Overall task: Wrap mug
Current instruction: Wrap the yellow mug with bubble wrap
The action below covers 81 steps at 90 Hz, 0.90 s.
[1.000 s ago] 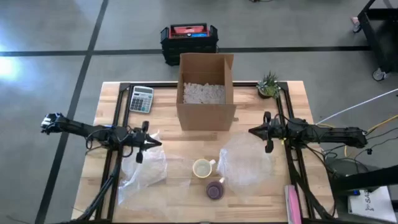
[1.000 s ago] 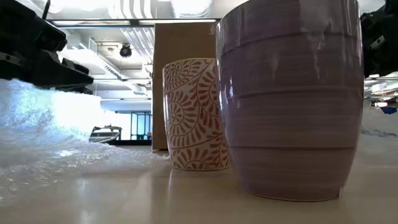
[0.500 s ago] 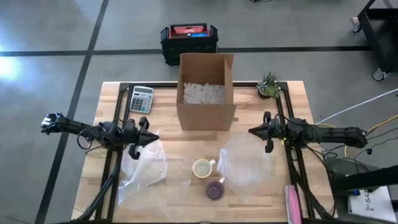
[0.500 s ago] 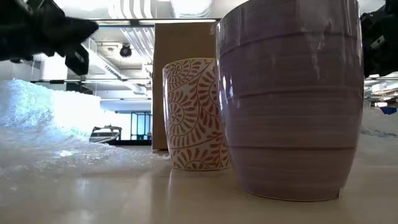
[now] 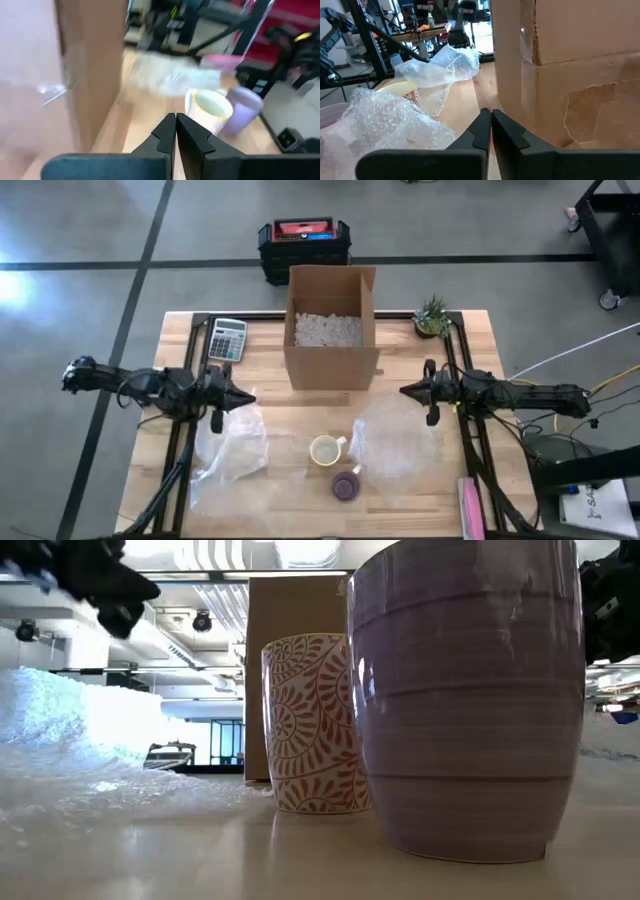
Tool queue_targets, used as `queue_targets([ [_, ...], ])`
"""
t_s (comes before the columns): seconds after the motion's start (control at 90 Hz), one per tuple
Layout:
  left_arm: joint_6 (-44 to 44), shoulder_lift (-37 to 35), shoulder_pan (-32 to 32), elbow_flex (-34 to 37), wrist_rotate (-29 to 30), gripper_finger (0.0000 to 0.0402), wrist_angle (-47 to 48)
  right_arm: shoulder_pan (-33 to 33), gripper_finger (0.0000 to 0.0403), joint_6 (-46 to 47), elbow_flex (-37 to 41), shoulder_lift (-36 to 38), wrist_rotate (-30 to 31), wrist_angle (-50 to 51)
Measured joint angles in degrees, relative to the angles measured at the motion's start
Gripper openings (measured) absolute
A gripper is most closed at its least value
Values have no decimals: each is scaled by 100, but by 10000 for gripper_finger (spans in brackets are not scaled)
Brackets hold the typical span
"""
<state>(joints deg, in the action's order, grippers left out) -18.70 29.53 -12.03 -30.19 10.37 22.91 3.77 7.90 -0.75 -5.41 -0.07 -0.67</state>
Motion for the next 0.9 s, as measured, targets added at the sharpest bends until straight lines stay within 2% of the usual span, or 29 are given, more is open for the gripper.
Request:
queue_targets([
  [0.122, -484, 898, -110, -821, -143, 0, 1151, 0, 0, 0, 2, 0, 2, 0],
  [0.233, -1027, 1752, -216, -1196, -758, 0, 1675, 1, 0, -9, 1, 1, 1, -8],
  [0.478, -2055, 3359, -681, -1256, -1785, 0, 2014, 0, 0, -139, 2, 2, 8, -28],
  [0.578, -2181, 3878, -685, -1215, -1949, 4, 2038, 0, 0, 250, 2, 0, -5, -22],
  [0.722, -2378, 4406, -646, -1218, -2174, 44, 1679, 0, 0, 660, 2, 1, -11, -17],
  [0.9, -2548, 4809, -654, -1221, -2750, 138, 1024, 0, 0, 852, 2, 2, -8, -15],
])
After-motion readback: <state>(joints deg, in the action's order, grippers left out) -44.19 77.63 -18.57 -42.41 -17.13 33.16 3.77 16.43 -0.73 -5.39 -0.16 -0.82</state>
